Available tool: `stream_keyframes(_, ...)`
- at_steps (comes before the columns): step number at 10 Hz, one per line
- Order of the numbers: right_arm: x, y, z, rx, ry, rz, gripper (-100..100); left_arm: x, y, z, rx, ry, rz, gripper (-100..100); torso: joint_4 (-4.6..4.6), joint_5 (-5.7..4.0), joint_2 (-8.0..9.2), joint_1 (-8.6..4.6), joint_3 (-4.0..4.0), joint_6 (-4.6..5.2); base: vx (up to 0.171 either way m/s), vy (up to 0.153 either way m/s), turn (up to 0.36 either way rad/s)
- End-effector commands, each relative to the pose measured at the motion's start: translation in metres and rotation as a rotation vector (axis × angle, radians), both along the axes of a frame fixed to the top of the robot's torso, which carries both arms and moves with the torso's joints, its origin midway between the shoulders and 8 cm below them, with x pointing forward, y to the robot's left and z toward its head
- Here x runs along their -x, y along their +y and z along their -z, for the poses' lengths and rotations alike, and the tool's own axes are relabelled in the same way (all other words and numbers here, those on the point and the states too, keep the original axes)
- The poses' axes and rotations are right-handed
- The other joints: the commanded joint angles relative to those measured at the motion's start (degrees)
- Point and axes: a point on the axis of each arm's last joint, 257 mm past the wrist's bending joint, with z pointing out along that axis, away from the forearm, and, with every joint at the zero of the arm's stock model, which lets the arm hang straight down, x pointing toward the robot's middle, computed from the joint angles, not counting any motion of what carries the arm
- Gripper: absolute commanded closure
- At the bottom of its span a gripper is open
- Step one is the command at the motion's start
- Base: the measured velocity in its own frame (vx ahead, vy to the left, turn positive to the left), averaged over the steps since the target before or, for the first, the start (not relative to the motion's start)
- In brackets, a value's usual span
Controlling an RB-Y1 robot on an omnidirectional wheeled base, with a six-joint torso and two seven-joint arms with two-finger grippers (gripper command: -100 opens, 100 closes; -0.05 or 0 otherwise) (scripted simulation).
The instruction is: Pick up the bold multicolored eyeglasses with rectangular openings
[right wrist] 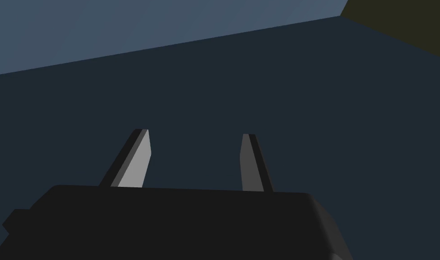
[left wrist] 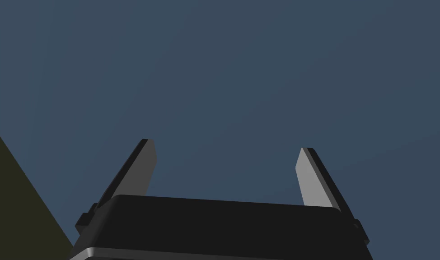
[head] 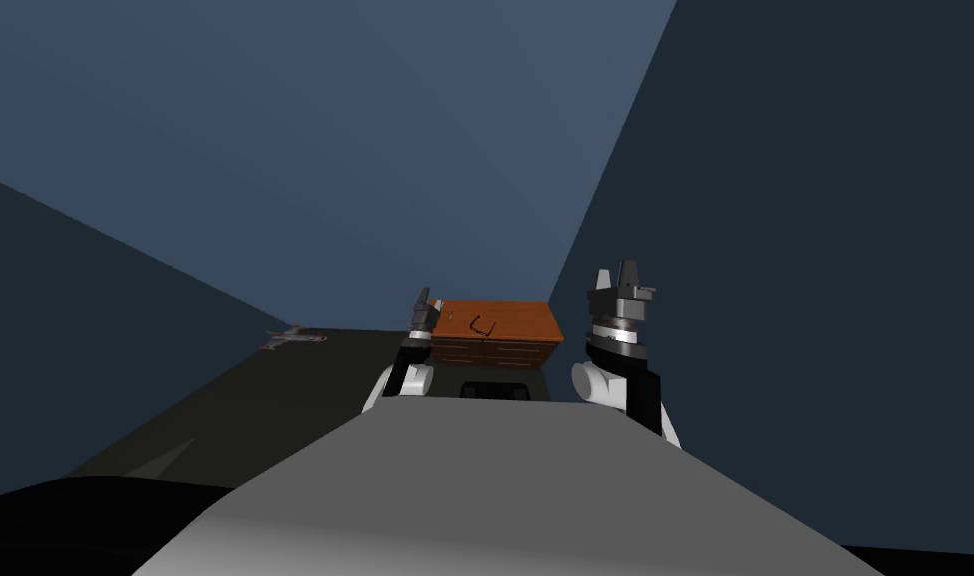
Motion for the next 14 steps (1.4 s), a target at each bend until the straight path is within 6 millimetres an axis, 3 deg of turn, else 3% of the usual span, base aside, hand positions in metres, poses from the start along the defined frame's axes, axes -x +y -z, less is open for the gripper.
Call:
stream_keyframes(1,0.0,0.0,0.0,0.0,0.0,0.0,0,-0.011,-0.006,0.018,0.027,0.041,0.023,-100,0.0,0.0,0.0,0.0,0.0,0.0,0.013,0.036,-0.16)
stream_keyframes(7,0.0,0.0,0.0,0.0,0.0,0.0,0,-0.04,-0.031,0.07,0.106,0.178,0.09,-100,0.0,0.0,0.0,0.0,0.0,-0.01,0.01,0.038,-0.106)
stream_keyframes(14,0.0,0.0,0.0,0.0,0.0,0.0,0,-0.06,-0.054,0.126,0.161,0.32,0.137,-100,0.0,0.0,-0.01,0.02,0.0,-0.02,0.007,0.036,-0.086)
